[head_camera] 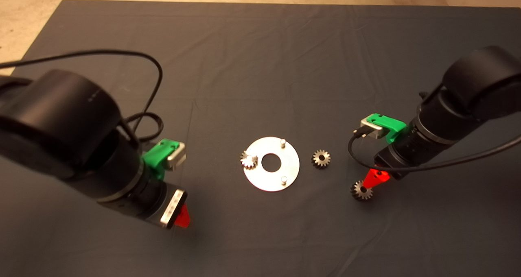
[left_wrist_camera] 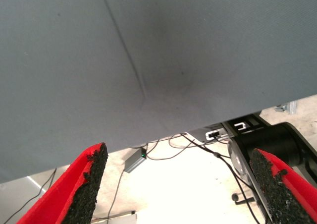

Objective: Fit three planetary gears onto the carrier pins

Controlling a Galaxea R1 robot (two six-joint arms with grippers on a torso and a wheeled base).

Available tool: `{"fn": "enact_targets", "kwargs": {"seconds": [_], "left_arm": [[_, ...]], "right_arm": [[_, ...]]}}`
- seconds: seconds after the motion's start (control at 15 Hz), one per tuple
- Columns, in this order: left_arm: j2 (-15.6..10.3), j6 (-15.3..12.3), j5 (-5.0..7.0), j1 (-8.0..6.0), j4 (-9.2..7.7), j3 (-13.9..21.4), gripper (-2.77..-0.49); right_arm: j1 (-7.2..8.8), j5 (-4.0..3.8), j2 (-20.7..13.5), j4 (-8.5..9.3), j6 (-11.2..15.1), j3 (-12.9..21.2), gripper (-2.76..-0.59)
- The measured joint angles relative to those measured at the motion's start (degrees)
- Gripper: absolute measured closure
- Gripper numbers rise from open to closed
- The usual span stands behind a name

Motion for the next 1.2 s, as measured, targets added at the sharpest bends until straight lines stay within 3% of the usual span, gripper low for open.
{"fn": "enact_targets", "kwargs": {"seconds": [0.2,0.33,0.4,0.53,0.8,1.2], "left_arm": [[-3.5,-0.3,0.41,-0.41,-1.65,2.9,-2.04],[-5.5,-0.7,0.35,-0.41,-2.84,4.2,-2.04],[-6.7,-0.9,0.37,-0.44,-2.86,4.4,-2.04],[-8.3,-1.1,0.41,-0.44,-3.27,4.6,-2.04],[-9.2,-1.4,0.39,-0.44,-3.58,5.0,-2.04],[-9.6,-1.4,0.39,-0.44,-3.71,5.0,-2.04]], "right_arm": [[0.05,-0.08,3.3,-0.2,-10.1,-7.1,-2.75],[0.02,0.58,6.3,-0.66,-15.5,-12.1,-2.75],[0.0,0.53,6.7,-1.21,-17.0,-13.9,-2.75],[0.0,0.01,7.7,-1.96,-19.6,-15.9,-2.75],[0.0,0.53,10.0,-1.99,-24.1,-16.2,-2.75],[-0.02,0.36,10.7,-2.34,-26.3,-13.5,-2.75]]}}
